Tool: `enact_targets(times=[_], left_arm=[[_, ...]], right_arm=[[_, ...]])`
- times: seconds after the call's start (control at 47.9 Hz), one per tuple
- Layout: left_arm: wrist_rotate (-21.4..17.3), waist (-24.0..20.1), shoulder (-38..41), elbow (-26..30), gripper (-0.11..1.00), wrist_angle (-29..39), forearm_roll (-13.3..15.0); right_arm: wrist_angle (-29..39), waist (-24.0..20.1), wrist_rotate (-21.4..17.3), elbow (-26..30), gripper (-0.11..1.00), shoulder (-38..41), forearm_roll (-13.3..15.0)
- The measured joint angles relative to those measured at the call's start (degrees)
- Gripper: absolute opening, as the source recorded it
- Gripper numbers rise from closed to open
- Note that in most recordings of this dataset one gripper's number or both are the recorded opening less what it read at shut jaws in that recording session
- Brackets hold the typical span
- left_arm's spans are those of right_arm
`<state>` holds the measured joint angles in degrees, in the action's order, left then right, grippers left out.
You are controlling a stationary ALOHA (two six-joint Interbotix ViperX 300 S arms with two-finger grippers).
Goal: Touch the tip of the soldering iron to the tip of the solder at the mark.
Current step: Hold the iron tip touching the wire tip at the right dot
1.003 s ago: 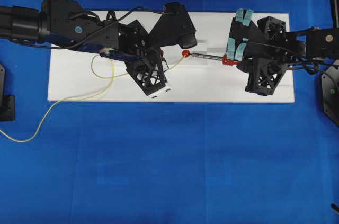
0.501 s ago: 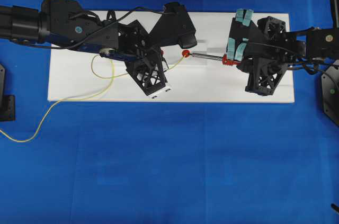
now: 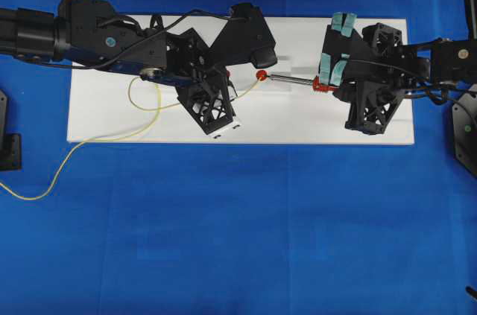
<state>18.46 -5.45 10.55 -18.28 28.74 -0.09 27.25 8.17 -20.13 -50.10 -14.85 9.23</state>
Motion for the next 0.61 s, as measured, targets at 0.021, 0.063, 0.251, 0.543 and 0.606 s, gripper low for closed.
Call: enact_targets(times=[0.021, 0.063, 0.251, 0.543, 0.606], left_arm=[[0.00, 0.00, -0.09, 0.00, 0.02, 0.00, 0.00], [0.00, 0.00, -0.09, -0.09, 0.02, 0.00, 0.00], [0.00, 0.00, 0.00, -0.09, 0.02, 0.00, 0.00], [-0.70, 0.00, -0.09, -0.09, 0.02, 0.09, 0.00], [-1.05, 0.00, -0.18, -0.26, 0.02, 0.09, 0.00]], right_arm=[[0.00, 0.00, 0.00, 0.00, 0.06, 0.00, 0.00], [0.00, 0.00, 0.00, 0.09, 0.06, 0.00, 0.00], [0.00, 0.00, 0.00, 0.00, 0.06, 0.00, 0.00], [0.00, 0.00, 0.00, 0.00, 0.06, 0.00, 0.00], [0.00, 0.00, 0.00, 0.00, 0.06, 0.00, 0.00]])
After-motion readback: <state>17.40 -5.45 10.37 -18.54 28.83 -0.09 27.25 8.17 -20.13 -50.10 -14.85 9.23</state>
